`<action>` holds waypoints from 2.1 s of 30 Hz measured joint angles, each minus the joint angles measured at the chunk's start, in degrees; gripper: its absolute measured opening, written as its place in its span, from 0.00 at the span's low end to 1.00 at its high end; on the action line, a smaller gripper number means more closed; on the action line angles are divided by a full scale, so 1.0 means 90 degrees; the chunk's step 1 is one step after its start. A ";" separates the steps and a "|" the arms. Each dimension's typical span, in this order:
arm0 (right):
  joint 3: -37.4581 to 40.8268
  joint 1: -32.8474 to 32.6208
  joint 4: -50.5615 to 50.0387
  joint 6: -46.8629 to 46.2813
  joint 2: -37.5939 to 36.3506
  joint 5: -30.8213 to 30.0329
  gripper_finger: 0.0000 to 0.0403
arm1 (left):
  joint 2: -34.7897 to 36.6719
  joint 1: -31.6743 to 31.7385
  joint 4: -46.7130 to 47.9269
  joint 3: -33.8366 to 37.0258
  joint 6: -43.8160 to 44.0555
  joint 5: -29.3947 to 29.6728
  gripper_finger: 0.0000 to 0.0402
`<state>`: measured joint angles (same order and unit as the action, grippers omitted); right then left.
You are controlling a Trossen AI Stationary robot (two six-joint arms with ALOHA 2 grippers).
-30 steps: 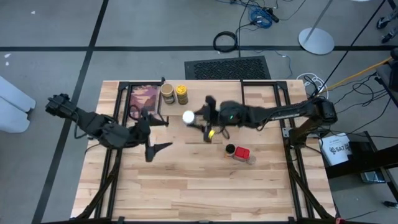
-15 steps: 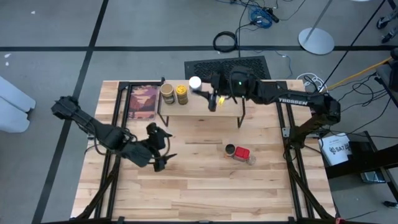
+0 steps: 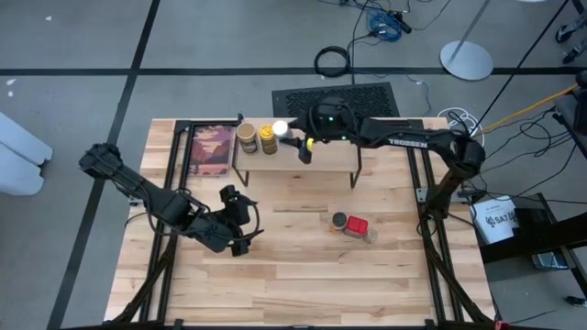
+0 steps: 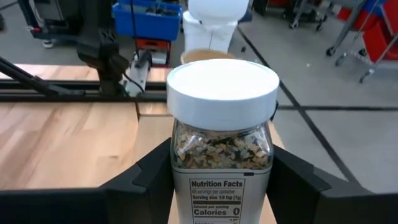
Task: Shelf spices
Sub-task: Put the white seasoning bottle on the shelf
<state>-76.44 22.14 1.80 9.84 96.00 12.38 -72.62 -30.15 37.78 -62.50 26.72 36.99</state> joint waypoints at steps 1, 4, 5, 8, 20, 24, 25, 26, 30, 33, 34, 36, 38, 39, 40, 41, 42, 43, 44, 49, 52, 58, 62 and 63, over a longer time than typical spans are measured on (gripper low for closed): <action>0.0000 0.0009 0.0000 -0.0033 0.0057 0.0000 0.48 | 0.0000 0.0002 0.0004 0.0000 0.0000 0.0000 0.96; 0.0002 0.0046 0.0012 -0.0075 0.0163 0.0002 0.48 | 0.0000 0.0000 0.0007 0.0000 0.0000 -0.0001 0.96; 0.0002 0.0046 0.0003 -0.0075 0.0171 0.0001 0.48 | 0.0000 0.0000 0.0002 0.0000 0.0000 -0.0002 0.96; 0.0002 0.0072 -0.0023 -0.0084 0.0170 0.0022 0.48 | 0.0000 0.0000 0.0008 0.0000 0.0000 -0.0002 0.96; 0.0458 0.0594 0.0506 -0.0621 0.0171 0.1163 0.48 | 0.0000 -0.0209 0.0012 0.0000 0.0000 0.0001 0.96; 0.0835 0.0583 0.1036 -0.0782 0.0171 0.1183 0.48 | 0.0000 -0.0209 0.0012 0.0000 -0.0002 0.0024 0.96; 0.0903 0.0580 0.1133 -0.0807 0.0173 0.1195 0.48 | 0.0000 -0.0209 0.0012 0.0000 -0.0002 0.0027 0.96; 0.0956 0.0580 0.1227 -0.0810 0.0173 0.1197 0.48 | 0.0000 -0.0209 0.0012 0.0000 -0.0002 0.0027 0.96; 0.1126 0.0577 0.1313 -0.0809 0.0168 0.1179 0.48 | 0.0000 -0.0209 0.0009 0.0000 -0.0002 0.0034 0.96; 0.1215 0.0550 0.1525 -0.0801 0.0173 0.1180 0.48 | 0.0000 -0.0207 0.0007 0.0000 -0.0005 0.0040 0.96; 0.1238 0.0531 0.1638 -0.0794 0.0176 0.1173 0.48 | 0.0000 -0.0207 0.0007 0.0000 -0.0006 0.0046 0.96; 0.1255 0.0522 0.1794 -0.0801 0.0242 0.1168 0.49 | 0.0000 -0.0207 0.0005 0.0000 -0.0007 0.0066 0.96; 0.1266 0.0493 0.1877 -0.0833 0.0372 0.1174 0.49 | 0.0000 -0.0207 0.0003 0.0000 -0.0007 0.0068 0.96; 0.1267 0.0483 0.1974 -0.0839 0.0431 0.1164 0.49 | 0.0000 -0.0207 0.0004 0.0000 -0.0007 0.0068 0.96; 0.1265 0.0482 0.2015 -0.0836 0.0469 0.1156 0.49 | 0.0000 -0.0207 0.0005 0.0000 -0.0007 0.0068 0.96; 0.1265 0.0480 0.2066 -0.0844 0.0501 0.1156 0.49 | 0.0000 -0.0207 0.0001 0.0000 -0.0007 0.0068 0.96; 0.1263 0.0480 0.2125 -0.0865 0.0539 0.1153 0.49 | 0.0000 -0.0207 0.0000 0.0000 -0.0007 0.0068 0.96; 0.1263 0.0480 0.2169 -0.0867 0.0564 0.1151 0.49 | 0.0000 -0.0207 0.0003 0.0000 -0.0007 0.0068 0.96; 0.1263 0.0480 0.2171 -0.0871 0.0567 0.1151 0.49 | 0.0000 -0.0207 0.0002 0.0000 -0.0007 0.0068 0.96; 0.1263 0.0484 0.2241 -0.0879 0.0571 0.1145 0.49 | 0.0000 -0.0207 0.0000 0.0002 -0.0019 0.0068 0.96; 0.1263 0.0488 0.2241 -0.0824 0.0572 0.1134 0.49 | 0.0000 -0.0207 0.0004 0.0002 -0.0019 0.0068 0.96; 0.1263 0.0488 0.2244 -0.0667 0.0572 0.1147 0.49 | 0.0000 -0.0207 0.0002 0.0002 -0.0017 0.0068 0.96; 0.1264 0.0488 0.2241 -0.0651 0.0572 0.1146 0.53 | 0.0000 -0.0207 0.0002 0.0002 -0.0017 0.0068 0.96; 0.1265 0.0490 0.2243 -0.0645 0.0574 0.1146 0.55 | 0.0000 -0.0207 0.0002 0.0002 -0.0017 0.0068 0.96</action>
<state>-65.06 26.55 21.99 4.04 101.16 22.69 -72.62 -32.01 37.80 -62.48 26.57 37.60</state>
